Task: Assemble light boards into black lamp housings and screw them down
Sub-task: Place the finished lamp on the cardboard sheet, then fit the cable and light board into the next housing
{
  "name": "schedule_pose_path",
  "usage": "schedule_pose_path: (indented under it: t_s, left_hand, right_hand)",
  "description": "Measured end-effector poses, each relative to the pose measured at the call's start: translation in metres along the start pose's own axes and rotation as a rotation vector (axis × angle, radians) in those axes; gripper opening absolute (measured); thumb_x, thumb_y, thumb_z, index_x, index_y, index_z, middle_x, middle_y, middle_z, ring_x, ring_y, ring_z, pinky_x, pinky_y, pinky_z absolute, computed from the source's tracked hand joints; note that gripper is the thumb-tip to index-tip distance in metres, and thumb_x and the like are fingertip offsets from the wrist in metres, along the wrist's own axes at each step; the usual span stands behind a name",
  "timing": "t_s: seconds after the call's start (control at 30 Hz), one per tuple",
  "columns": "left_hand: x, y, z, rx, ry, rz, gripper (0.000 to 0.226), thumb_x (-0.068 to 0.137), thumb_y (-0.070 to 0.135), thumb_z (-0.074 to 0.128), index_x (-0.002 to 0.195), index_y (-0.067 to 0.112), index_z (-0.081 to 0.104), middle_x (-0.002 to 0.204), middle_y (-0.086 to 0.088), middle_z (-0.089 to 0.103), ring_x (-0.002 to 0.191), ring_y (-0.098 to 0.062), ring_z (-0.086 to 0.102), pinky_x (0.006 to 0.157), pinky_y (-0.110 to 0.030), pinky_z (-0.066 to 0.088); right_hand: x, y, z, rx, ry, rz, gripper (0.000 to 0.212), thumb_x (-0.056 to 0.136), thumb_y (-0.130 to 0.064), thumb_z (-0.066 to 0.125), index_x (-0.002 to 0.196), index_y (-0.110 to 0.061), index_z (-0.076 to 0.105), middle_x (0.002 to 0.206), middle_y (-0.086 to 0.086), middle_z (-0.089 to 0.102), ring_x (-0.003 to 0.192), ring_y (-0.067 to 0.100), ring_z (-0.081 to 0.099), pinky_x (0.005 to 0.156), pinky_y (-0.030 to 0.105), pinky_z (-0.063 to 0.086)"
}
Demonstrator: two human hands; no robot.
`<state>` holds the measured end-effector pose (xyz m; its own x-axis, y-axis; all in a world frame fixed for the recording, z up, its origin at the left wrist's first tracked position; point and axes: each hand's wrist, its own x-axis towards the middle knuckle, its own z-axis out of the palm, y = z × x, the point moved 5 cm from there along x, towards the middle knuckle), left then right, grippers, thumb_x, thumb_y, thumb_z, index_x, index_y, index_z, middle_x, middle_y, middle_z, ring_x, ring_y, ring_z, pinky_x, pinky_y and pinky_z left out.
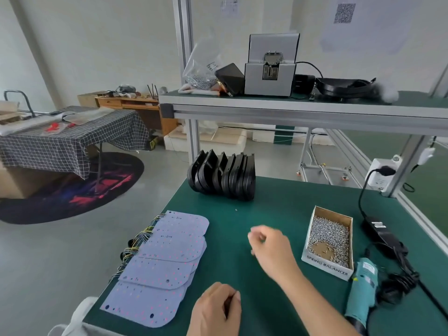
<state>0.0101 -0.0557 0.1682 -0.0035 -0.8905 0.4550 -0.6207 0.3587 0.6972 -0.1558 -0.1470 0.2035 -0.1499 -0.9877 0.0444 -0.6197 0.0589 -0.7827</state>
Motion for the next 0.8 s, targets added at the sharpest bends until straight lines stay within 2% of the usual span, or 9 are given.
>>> schedule_pose_path:
  t_s: [0.13, 0.2, 0.27, 0.4, 0.47, 0.5, 0.57, 0.7, 0.8]
  left_hand:
    - [0.002, -0.006, 0.003, -0.003, 0.02, 0.02, 0.041, 0.064, -0.004, 0.088, 0.054, 0.02, 0.056, 0.055, 0.013, 0.042, 0.047, 0.005, 0.03, 0.047, -0.006, 0.031]
    - [0.004, -0.007, 0.004, -0.015, 0.045, 0.029, 0.037, 0.065, 0.006, 0.083, 0.053, 0.023, 0.052, 0.056, 0.017, 0.034, 0.046, 0.004, 0.028, 0.046, -0.004, 0.028]
    - [0.005, -0.006, 0.005, -0.023, 0.062, 0.038, 0.034, 0.065, 0.011, 0.078, 0.052, 0.024, 0.049, 0.056, 0.021, 0.029, 0.044, 0.003, 0.026, 0.046, -0.004, 0.025]
    - [0.006, -0.006, 0.006, -0.014, 0.064, 0.033, 0.033, 0.061, 0.012, 0.077, 0.047, 0.022, 0.049, 0.05, 0.014, 0.033, 0.045, 0.004, 0.023, 0.045, -0.006, 0.024]
    - [0.005, -0.007, 0.006, -0.007, 0.057, 0.052, 0.033, 0.061, 0.012, 0.077, 0.047, 0.022, 0.049, 0.049, 0.01, 0.038, 0.045, 0.004, 0.024, 0.044, -0.006, 0.026]
    - [0.006, -0.006, 0.006, 0.003, 0.058, 0.072, 0.033, 0.062, 0.012, 0.076, 0.046, 0.021, 0.049, 0.049, 0.01, 0.039, 0.045, 0.005, 0.024, 0.044, -0.006, 0.027]
    - [0.007, -0.003, 0.005, 0.004, 0.081, 0.108, 0.033, 0.064, 0.013, 0.075, 0.046, 0.02, 0.049, 0.049, 0.009, 0.041, 0.043, 0.003, 0.026, 0.043, -0.007, 0.028]
    - [0.009, 0.0, 0.001, -0.007, 0.124, 0.102, 0.032, 0.072, 0.021, 0.069, 0.045, 0.02, 0.051, 0.047, 0.008, 0.041, 0.039, -0.001, 0.026, 0.037, -0.017, 0.035]
    - [0.01, 0.002, 0.0, -0.053, 0.116, 0.088, 0.032, 0.075, 0.033, 0.06, 0.046, 0.023, 0.053, 0.047, 0.016, 0.036, 0.042, 0.002, 0.024, 0.038, -0.015, 0.032]
  right_hand:
    - [0.076, -0.027, 0.0, 0.078, 0.079, 0.003, 0.037, 0.104, -0.029, 0.055, 0.133, -0.007, 0.063, 0.114, 0.008, 0.072, 0.103, 0.029, 0.07, 0.094, 0.046, 0.055]
    - [0.107, -0.036, 0.002, 0.078, 0.119, 0.034, 0.047, 0.105, -0.031, 0.054, 0.144, -0.005, 0.053, 0.137, 0.012, 0.062, 0.12, 0.031, 0.063, 0.098, 0.045, 0.053]
    - [0.132, -0.037, 0.006, 0.091, 0.139, 0.109, 0.055, 0.104, -0.035, 0.054, 0.151, -0.008, 0.046, 0.146, 0.013, 0.054, 0.125, 0.032, 0.06, 0.092, 0.04, 0.051]
    - [0.162, -0.026, 0.021, 0.174, 0.116, 0.214, 0.036, 0.102, -0.033, 0.056, 0.127, -0.008, 0.056, 0.122, 0.011, 0.067, 0.108, 0.035, 0.071, 0.091, 0.046, 0.058]
    - [0.167, -0.023, 0.026, 0.161, 0.123, 0.183, 0.018, 0.101, -0.027, 0.057, 0.091, -0.012, 0.053, 0.096, 0.009, 0.064, 0.098, 0.035, 0.075, 0.077, 0.041, 0.056]
    - [0.17, -0.021, 0.026, 0.145, 0.138, 0.167, 0.027, 0.101, -0.024, 0.057, 0.08, -0.015, 0.042, 0.086, 0.008, 0.057, 0.095, 0.036, 0.075, 0.069, 0.038, 0.051]
    - [0.174, -0.019, 0.023, 0.109, 0.178, 0.144, 0.036, 0.1, -0.021, 0.059, 0.075, -0.017, 0.033, 0.079, 0.008, 0.052, 0.089, 0.036, 0.076, 0.064, 0.035, 0.044]
    - [0.167, -0.019, 0.008, 0.106, 0.215, 0.076, 0.03, 0.102, -0.022, 0.061, 0.079, -0.015, 0.042, 0.079, 0.006, 0.062, 0.072, 0.02, 0.077, 0.055, 0.03, 0.044]
    - [0.147, -0.021, -0.014, 0.036, 0.251, -0.015, 0.034, 0.103, -0.026, 0.059, 0.077, -0.012, 0.042, 0.082, 0.011, 0.066, 0.075, 0.023, 0.077, 0.062, 0.039, 0.054]
